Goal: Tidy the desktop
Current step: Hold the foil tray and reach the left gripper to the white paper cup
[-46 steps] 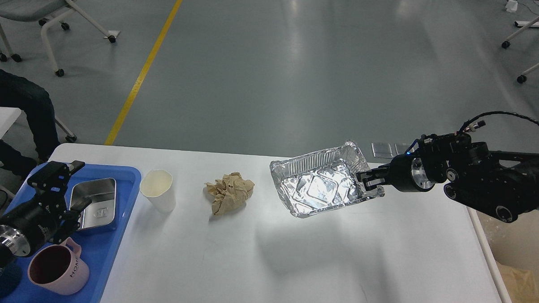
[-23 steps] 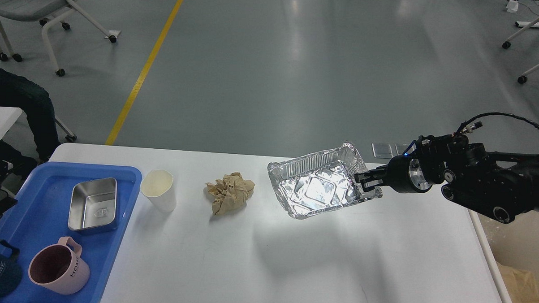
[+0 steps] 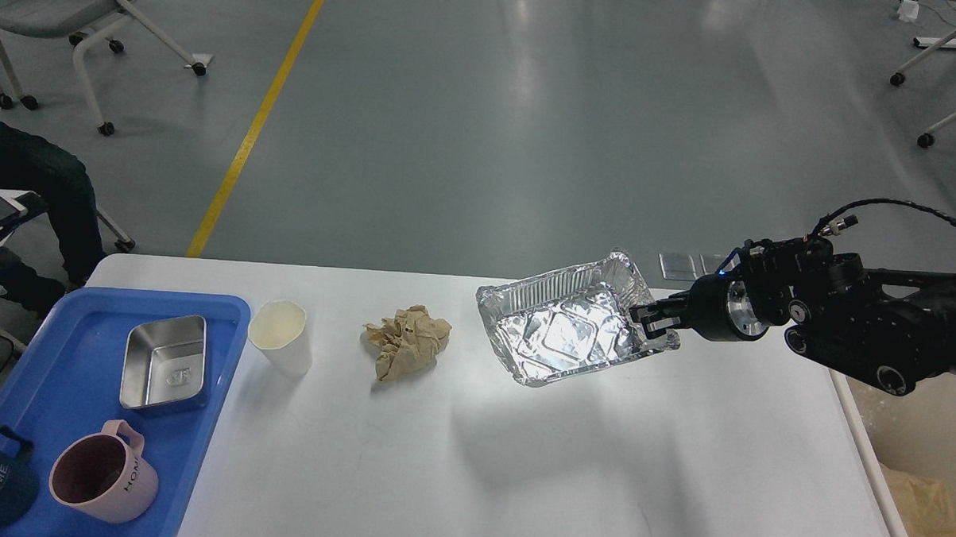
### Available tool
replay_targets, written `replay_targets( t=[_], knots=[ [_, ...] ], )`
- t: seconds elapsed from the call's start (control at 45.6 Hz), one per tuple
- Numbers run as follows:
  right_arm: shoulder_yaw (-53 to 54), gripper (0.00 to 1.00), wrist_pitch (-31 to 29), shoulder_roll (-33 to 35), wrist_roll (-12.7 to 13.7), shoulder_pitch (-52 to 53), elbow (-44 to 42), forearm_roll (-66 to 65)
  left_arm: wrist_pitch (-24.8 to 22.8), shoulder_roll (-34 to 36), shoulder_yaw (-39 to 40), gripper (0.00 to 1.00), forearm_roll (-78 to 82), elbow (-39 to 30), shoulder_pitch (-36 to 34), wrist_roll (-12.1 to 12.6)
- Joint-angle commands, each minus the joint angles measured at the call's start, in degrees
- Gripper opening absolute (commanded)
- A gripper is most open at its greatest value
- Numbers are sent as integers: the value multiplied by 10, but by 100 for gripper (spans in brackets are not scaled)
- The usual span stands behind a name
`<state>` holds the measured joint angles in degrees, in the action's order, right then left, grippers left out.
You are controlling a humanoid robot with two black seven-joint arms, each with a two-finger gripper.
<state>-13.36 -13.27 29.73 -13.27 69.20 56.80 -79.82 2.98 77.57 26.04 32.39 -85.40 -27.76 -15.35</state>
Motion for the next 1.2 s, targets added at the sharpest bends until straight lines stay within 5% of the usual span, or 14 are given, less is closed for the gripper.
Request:
replay_targets(
  t=[0.0, 0.46, 0.548, 0.832, 1.183],
  knots=[
    [2, 0, 2, 10, 0, 0, 2, 0, -3, -3, -5, 96, -1, -6, 2, 13],
    [9, 0, 4, 16, -1, -2, 5, 1, -89, 79, -6, 96, 15, -10, 0, 23],
    [11, 0, 6, 23, -1, -3, 7, 1, -93, 70, -1, 96, 43, -9, -9, 42],
    [11, 0, 5, 24, -1, -2, 9, 4, -97, -94, -7, 96, 132, 59, -57, 98],
    [11, 0, 6, 26, -1, -2, 9, 4, -164, -239, -9, 96, 189, 166, -68, 103]
  ],
)
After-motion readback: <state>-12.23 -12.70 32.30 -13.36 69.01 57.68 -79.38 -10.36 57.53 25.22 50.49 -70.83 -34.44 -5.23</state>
